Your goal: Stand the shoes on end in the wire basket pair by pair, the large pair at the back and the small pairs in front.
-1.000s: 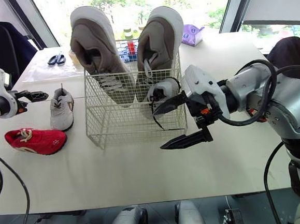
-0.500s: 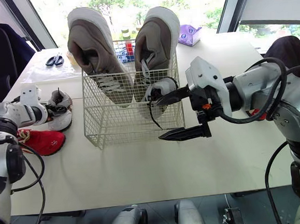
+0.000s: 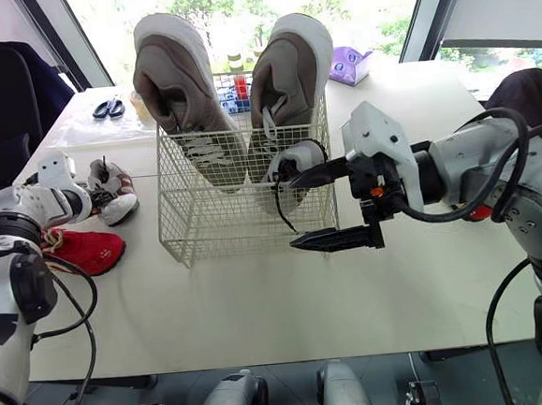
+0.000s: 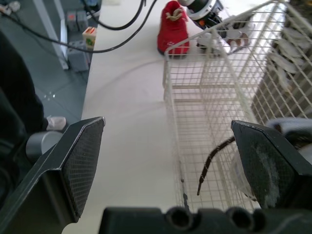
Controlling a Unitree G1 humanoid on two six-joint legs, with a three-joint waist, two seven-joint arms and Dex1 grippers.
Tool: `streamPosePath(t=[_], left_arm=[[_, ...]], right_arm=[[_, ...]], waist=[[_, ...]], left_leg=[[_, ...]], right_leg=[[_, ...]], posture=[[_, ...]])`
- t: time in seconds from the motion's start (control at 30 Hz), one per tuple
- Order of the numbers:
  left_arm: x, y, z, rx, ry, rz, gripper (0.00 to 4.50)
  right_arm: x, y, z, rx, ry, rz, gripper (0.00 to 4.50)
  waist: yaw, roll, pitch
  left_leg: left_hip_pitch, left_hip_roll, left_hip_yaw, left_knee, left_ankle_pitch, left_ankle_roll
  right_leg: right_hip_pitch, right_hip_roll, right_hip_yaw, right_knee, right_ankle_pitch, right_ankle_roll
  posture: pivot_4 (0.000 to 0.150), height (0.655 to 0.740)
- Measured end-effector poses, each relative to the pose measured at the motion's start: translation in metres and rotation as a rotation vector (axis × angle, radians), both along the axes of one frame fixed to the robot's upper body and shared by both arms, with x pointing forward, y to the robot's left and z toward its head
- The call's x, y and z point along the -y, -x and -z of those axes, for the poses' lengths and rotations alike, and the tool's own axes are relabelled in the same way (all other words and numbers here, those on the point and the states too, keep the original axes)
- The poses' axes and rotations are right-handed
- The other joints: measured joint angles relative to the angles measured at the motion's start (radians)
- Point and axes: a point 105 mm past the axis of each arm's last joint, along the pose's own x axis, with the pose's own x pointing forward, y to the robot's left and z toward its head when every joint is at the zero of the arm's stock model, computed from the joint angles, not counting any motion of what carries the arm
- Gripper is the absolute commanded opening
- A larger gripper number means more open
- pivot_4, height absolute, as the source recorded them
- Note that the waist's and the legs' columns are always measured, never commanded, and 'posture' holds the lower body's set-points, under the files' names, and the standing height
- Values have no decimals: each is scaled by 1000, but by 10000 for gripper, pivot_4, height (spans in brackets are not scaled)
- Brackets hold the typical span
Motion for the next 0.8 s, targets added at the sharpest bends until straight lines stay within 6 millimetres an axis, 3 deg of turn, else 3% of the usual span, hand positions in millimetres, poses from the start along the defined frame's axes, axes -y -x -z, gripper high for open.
streamPosePath(t=[0.1,0.17,0.27,0.33,0.47,0.57,0.67,0.8], left_arm=[[7,-3,-38,153,17,-11,319],[14,8,-56,256,0,-25,319],[18,35,-74,403,-151,-44,319],[21,57,-98,554,-242,-64,319],[37,105,-142,894,-166,-71,319],[66,131,-142,1014,-140,-8,319],[114,144,-142,1039,-269,139,319],[148,142,-131,1070,-207,223,319]], right_arm=[[16,-8,-8,-37,-59,59,45000],[22,-11,-12,-90,-110,75,45000],[25,-12,-22,-125,-166,72,45000],[26,-12,-26,-123,-183,64,45000],[23,-15,-16,-115,-149,55,45000],[17,-24,-9,-116,-175,33,45000],[13,-31,3,-101,-134,15,45000],[11,-24,23,-114,-38,-24,45000]], waist=[[0,-1,0],[-3,-1,0],[-9,-2,1],[-7,-2,1],[3,-1,0],[6,-3,-1],[8,-4,-1],[5,-3,-1]], left_leg=[[-4,-1,1,2,2,-3],[-5,-1,2,1,1,-3],[-5,-1,2,-1,1,-3],[-5,0,2,-1,1,-4],[-3,0,2,0,1,-3],[-3,-1,2,2,1,-3],[-3,-1,2,2,1,-3],[-3,0,2,2,1,-3]], right_leg=[[-3,-2,2,-2,1,2],[-3,-2,3,-4,2,2],[-4,-2,4,-5,2,2],[-5,-1,3,-5,2,2],[-1,-2,3,-7,2,1],[0,-2,3,-7,3,3],[1,-1,2,-8,4,3],[1,0,3,-7,4,3]], posture=[[1500,7400],[1500,7400],[1500,7400],[1500,7400],[1500,7400],[1500,7400],[1500,7400],[1500,7400]])
